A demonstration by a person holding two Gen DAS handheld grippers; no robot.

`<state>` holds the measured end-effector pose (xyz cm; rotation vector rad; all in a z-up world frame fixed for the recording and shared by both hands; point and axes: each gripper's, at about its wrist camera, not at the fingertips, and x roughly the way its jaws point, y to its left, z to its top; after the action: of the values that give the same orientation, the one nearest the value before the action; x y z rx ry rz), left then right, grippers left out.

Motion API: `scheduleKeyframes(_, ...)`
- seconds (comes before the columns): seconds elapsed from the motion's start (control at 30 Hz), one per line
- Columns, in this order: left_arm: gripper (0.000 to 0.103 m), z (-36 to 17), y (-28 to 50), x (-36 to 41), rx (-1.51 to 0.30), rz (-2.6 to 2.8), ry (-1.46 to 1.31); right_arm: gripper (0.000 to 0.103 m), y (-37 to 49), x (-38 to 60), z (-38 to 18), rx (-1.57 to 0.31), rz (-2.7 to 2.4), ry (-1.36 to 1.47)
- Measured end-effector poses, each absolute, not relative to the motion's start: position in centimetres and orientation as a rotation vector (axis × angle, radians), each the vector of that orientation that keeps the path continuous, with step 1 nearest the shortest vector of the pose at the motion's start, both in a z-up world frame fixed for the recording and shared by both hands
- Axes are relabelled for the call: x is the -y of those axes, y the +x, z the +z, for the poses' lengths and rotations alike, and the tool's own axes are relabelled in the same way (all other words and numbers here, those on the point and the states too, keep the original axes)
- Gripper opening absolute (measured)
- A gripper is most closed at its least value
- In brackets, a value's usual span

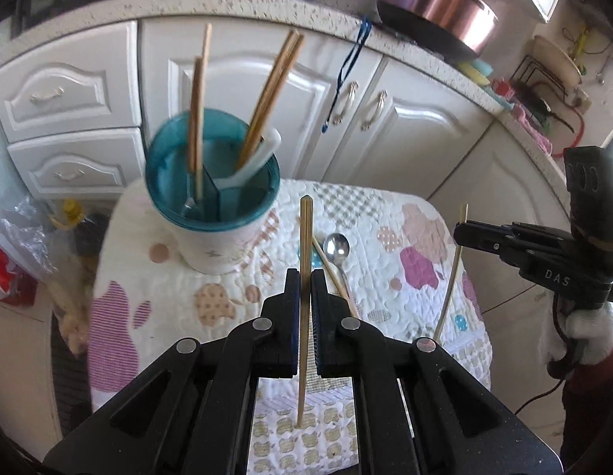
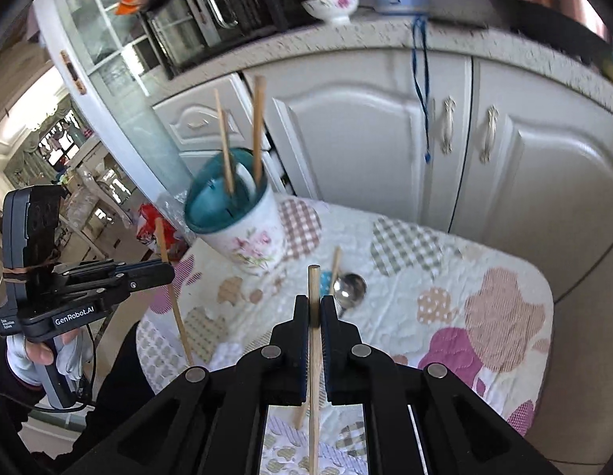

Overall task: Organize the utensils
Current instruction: 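Lift and carry both chopsticks toward the holder with both tools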

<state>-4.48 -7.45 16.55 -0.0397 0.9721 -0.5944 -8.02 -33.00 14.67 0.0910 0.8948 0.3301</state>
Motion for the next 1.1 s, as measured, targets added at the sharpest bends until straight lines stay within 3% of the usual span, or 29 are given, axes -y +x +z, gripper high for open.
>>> scheduleKeyframes(0.6, 0.004, 23.5, -4.7, 3.3, -0.843, -0.568, -0.088, 0.005, -8.0, 29.1, 21.6, -0.753, 0.434, 0.053)
scheduleKeyframes(0.87, 0.004, 29.0, -1.7, 0.7, -0.702, -0.482, -0.113, 0.005, -5.4, 26.8, 26.5, -0.636, 0.465, 0.059)
scheduleKeyframes(1.1, 0.004, 30.1, 2.2, 1.3, -0.612, -0.398, -0.101, 0.005, -0.9, 24.0, 29.0, -0.551, 0.454, 0.083)
